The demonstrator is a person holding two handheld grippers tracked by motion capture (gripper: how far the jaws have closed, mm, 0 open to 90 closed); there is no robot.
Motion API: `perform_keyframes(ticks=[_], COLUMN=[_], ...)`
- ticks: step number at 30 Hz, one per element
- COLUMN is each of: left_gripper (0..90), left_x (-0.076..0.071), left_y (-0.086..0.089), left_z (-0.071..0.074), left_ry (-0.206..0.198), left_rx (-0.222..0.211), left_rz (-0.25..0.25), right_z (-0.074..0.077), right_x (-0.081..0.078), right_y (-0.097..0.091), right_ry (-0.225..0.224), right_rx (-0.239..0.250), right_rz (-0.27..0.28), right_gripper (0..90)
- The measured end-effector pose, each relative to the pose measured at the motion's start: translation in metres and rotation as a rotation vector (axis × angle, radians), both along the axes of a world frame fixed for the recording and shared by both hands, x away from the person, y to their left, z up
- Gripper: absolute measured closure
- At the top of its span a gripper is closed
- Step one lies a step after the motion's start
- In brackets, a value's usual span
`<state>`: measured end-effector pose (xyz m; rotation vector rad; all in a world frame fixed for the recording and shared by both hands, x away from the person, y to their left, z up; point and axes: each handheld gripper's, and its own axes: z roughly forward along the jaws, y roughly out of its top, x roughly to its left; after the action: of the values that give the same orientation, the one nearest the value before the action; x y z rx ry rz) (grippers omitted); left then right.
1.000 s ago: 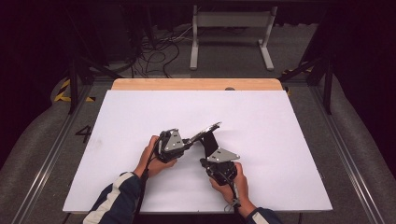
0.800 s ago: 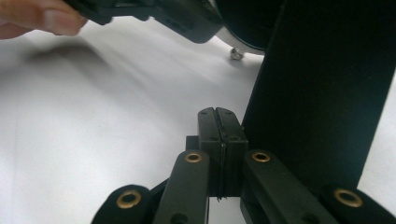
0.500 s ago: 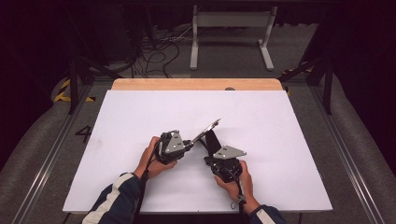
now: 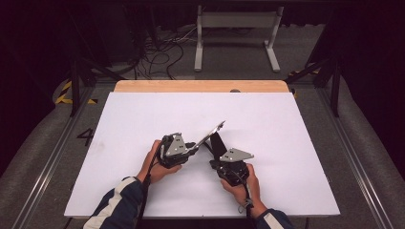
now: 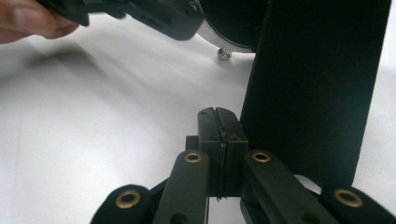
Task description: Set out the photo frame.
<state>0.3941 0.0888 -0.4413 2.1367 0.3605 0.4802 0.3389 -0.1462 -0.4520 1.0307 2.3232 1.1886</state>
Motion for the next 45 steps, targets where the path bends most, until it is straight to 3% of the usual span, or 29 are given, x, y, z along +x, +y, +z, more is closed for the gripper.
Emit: perform_keyframes(ticks=[5, 22, 39, 45], left_gripper=[77.0, 80.7, 79.4, 78.1], left_x=[-0.003, -0.014, -0.032, -0.033], left_y=[0.001, -0.001, -0.011, -0.013], left_z=[0.004, 0.009, 0.013, 0.012], left_ry=[-0.011, -0.057, -0.044, -0.023], left_rx=[-0.040, 0.019, 0.044, 0.023], left_rz=[-0.015, -0.014, -0.012, -0.025], right_z=[-0.001, -0.001, 0.002, 0.003], right_x=[0.000, 0.002, 0.002, 0.005], right_y=[0.001, -0.006, -0.019, -0.026], right_ry=[0.004, 0.023, 0.047, 0.062], right_rx=[-0.009, 0.004, 0.003, -0.003], right_rz=[-0.001, -0.018, -0.016, -0.010], right_gripper=[90.0, 90.0, 90.0, 90.0])
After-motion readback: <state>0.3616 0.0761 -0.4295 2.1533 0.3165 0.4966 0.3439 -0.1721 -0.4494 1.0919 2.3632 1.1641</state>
